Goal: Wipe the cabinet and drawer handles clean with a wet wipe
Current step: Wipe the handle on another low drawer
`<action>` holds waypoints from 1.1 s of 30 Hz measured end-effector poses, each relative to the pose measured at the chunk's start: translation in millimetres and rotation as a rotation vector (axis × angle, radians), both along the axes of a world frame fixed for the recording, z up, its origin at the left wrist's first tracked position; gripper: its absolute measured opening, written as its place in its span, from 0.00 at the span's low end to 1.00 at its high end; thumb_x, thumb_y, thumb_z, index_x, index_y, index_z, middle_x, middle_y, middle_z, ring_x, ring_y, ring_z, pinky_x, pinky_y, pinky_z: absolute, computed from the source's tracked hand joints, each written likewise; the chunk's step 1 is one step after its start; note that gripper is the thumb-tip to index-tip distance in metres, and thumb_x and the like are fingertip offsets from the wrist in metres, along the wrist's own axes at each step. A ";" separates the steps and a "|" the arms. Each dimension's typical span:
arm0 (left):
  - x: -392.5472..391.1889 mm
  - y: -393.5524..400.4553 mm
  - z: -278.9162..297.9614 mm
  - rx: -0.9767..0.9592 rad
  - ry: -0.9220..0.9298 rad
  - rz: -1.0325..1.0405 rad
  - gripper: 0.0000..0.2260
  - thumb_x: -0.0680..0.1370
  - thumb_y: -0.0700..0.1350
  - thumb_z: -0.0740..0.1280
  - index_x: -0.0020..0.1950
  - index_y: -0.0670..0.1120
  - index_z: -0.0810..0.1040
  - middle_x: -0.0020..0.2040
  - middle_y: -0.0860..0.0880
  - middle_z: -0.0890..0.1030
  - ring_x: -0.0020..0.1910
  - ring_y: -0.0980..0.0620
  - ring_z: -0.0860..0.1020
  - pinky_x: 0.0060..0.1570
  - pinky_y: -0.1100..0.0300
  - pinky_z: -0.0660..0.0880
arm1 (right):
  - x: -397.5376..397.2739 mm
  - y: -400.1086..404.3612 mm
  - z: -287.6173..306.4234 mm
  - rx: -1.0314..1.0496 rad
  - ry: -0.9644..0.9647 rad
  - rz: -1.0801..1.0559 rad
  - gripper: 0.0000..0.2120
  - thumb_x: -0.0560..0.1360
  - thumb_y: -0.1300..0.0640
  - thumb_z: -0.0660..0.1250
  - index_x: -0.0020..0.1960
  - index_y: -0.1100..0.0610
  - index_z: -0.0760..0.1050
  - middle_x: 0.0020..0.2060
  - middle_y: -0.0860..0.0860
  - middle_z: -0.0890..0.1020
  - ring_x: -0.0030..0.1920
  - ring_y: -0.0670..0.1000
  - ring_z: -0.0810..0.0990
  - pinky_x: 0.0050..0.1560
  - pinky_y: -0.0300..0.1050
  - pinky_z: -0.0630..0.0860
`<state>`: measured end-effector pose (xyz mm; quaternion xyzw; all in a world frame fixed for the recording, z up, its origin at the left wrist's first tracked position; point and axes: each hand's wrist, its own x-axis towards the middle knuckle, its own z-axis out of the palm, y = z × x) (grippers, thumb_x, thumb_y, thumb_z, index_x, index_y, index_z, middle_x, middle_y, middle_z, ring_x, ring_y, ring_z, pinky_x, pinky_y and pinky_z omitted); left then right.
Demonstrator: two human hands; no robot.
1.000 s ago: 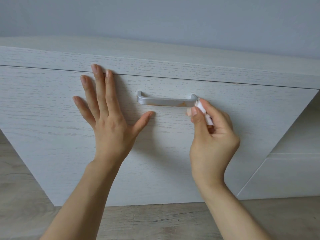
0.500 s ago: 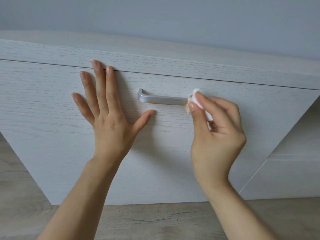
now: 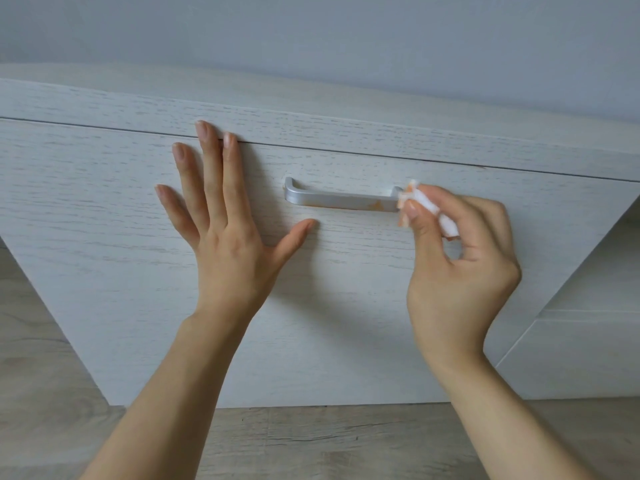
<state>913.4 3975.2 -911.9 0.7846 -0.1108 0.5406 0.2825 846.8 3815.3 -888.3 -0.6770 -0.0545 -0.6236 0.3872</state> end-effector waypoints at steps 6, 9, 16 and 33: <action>1.1 0.3 0.1 0.002 -0.005 0.014 0.45 0.74 0.66 0.65 0.77 0.38 0.51 0.76 0.34 0.54 0.74 0.36 0.47 0.69 0.36 0.42 | 7.4 9.6 -0.9 -0.080 -0.054 -0.007 0.07 0.73 0.67 0.71 0.50 0.63 0.81 0.43 0.51 0.75 0.42 0.50 0.79 0.45 0.37 0.75; 1.7 0.2 -0.9 0.002 -0.006 0.006 0.45 0.74 0.66 0.65 0.77 0.39 0.50 0.76 0.35 0.54 0.74 0.36 0.47 0.69 0.36 0.42 | 7.9 7.3 -1.4 -0.111 -0.063 -0.030 0.06 0.72 0.67 0.72 0.49 0.64 0.82 0.42 0.52 0.77 0.41 0.46 0.78 0.46 0.31 0.73; 2.3 -0.2 -0.1 -0.001 -0.014 0.012 0.46 0.73 0.65 0.66 0.76 0.37 0.51 0.75 0.33 0.54 0.73 0.35 0.47 0.68 0.35 0.42 | 8.7 6.1 -0.2 -0.113 -0.059 -0.029 0.06 0.72 0.67 0.72 0.48 0.64 0.82 0.41 0.54 0.79 0.41 0.43 0.76 0.47 0.27 0.71; 3.2 0.8 0.0 0.009 -0.019 0.014 0.46 0.73 0.66 0.66 0.76 0.36 0.52 0.75 0.32 0.55 0.73 0.34 0.48 0.68 0.35 0.42 | 7.3 3.9 -2.0 -0.155 -0.055 -0.027 0.05 0.73 0.66 0.72 0.48 0.65 0.82 0.41 0.55 0.81 0.41 0.45 0.78 0.50 0.27 0.71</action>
